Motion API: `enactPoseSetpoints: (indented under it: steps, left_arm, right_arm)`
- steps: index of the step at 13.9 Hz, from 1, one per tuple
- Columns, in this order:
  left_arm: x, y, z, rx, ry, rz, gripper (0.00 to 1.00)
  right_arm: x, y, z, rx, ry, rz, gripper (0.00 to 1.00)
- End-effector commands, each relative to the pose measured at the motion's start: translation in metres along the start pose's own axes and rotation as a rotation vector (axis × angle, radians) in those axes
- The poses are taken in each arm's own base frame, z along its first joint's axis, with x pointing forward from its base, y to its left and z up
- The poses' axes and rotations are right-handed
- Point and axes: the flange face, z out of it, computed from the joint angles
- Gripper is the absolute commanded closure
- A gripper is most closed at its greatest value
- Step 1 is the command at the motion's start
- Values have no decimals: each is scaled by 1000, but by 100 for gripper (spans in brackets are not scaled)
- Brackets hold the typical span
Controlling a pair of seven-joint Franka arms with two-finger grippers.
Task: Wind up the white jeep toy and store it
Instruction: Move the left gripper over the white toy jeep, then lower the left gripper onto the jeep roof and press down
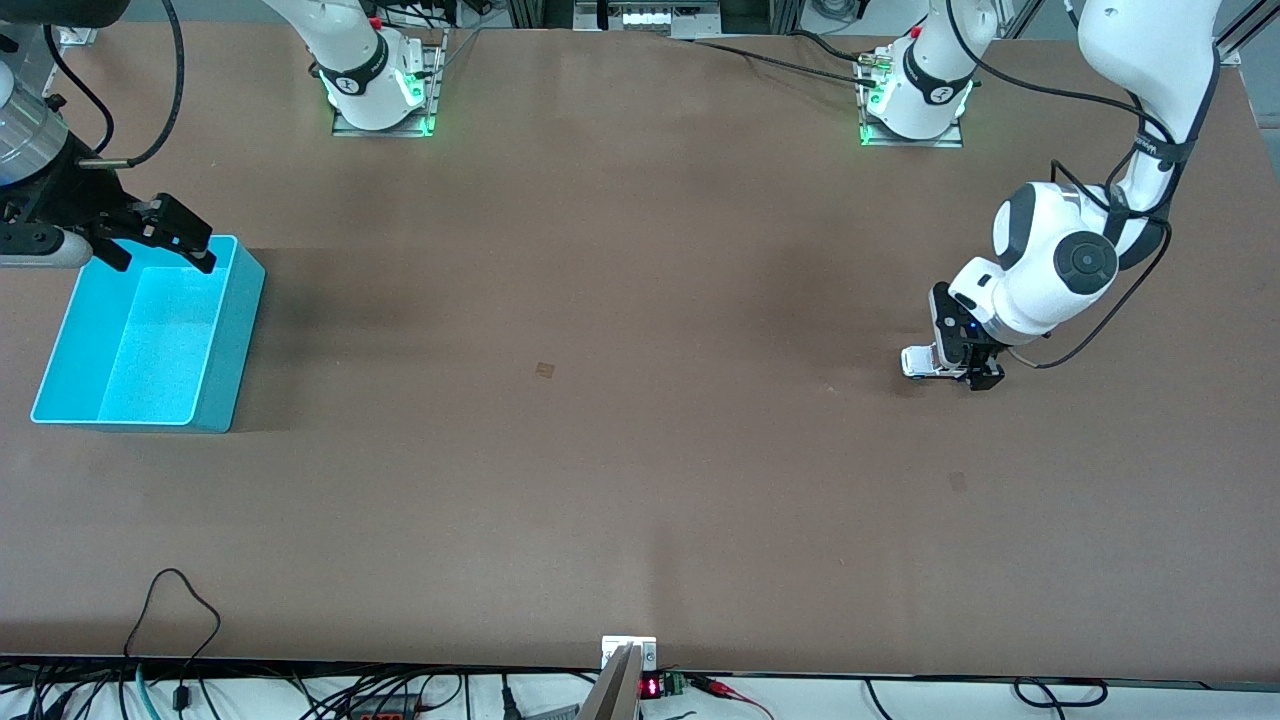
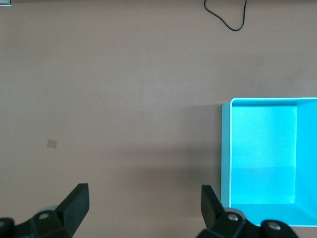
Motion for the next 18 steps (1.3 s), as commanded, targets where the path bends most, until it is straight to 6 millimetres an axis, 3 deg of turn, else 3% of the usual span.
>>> enactPoseSetpoints:
  steps: [1, 4, 6, 9, 10, 13, 18]
  left_arm:
    - [-1, -3, 1, 10, -8, 32, 0]
    - [-1, -4, 1, 16, -6, 58, 1]
    - [0, -3, 2, 15, -6, 104, 15]
    - [0, -2, 9, 4, -5, 110, 50]
    - [0, -2, 11, 1, -5, 110, 54]
    - [0, -2, 11, 1, -5, 110, 80]
    - [-3, -1, 20, -16, -5, 106, 80]
  right_arm:
    - [3, 0, -3, -4, 10, -13, 0]
    - [3, 0, -3, -4, 12, -13, 0]
    - [3, 0, -3, -4, 10, -13, 0]
    - [3, 0, -3, -4, 12, -13, 0]
    - [3, 0, -3, -4, 12, -13, 0]
    - [3, 0, -2, -4, 7, -14, 0]
    - [2, -5, -2, -5, 6, -10, 0]
